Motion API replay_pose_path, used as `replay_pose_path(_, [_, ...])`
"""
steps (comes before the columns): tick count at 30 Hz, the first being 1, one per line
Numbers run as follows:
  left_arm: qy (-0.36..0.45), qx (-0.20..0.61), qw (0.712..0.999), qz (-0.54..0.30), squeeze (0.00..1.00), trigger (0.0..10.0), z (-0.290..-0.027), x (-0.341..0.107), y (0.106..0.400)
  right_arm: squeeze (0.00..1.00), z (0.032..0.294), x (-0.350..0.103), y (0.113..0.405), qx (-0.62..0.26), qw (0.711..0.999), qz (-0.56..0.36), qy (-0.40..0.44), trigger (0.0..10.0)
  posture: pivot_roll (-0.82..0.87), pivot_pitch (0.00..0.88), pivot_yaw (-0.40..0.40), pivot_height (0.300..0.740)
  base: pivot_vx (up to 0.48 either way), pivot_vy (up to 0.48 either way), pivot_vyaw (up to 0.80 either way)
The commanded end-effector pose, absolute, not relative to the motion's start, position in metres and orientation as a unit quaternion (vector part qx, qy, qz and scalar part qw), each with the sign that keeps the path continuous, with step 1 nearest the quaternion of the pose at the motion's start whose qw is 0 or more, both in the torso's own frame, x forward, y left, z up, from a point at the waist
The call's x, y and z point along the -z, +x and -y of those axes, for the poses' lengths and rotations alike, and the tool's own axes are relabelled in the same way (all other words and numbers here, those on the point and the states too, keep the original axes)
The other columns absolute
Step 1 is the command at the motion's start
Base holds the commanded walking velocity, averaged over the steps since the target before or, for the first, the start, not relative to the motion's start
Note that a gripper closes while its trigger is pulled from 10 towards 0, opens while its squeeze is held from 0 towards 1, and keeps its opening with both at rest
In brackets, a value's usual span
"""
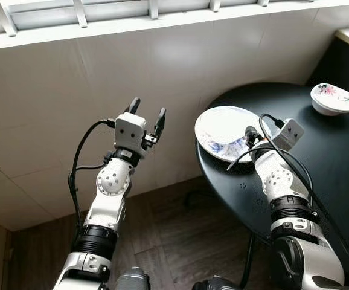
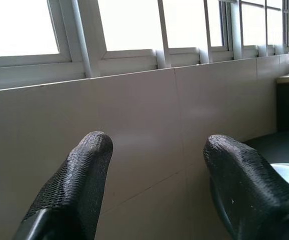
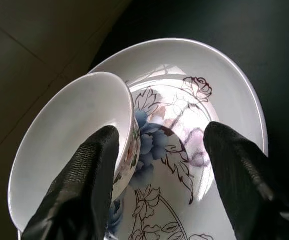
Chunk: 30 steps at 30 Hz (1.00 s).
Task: Kitchen organization
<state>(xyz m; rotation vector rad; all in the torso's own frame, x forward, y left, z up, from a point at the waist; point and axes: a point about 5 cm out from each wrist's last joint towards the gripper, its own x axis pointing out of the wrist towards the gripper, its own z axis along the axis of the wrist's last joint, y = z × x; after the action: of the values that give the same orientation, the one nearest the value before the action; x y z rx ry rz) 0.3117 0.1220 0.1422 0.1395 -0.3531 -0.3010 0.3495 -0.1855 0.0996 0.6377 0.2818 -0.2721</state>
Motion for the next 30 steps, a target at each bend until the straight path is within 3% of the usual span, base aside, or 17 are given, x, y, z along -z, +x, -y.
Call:
replay_pose_path(1, [0.073,0.156,0.970,0.171,0.00,10.0,-0.118,-0.141,0.311,0.00,0.185,-0.103,0.348,0.134,0.929,-0.137,0.316,10.0,0.16,0.000,-0.069,0.740,0.000,0.000,0.00])
replay_pose_path(16, [0.073,0.158,0.970,0.168,0.00,10.0,-0.117,-0.140,0.311,0.00,0.199,-0.110,0.357,0.137,0.928,-0.139,0.316,10.0,0.16,0.000,-0.069,0.740,0.000,0.000,0.00])
replay_pose_path(30, [0.075,0.159,0.970,0.167,0.00,10.0,-0.116,-0.140,0.311,0.00,0.186,-0.102,0.369,0.077,0.931,-0.161,0.319,10.0,0.17,0.000,-0.065,0.740,0.000,0.000,0.00])
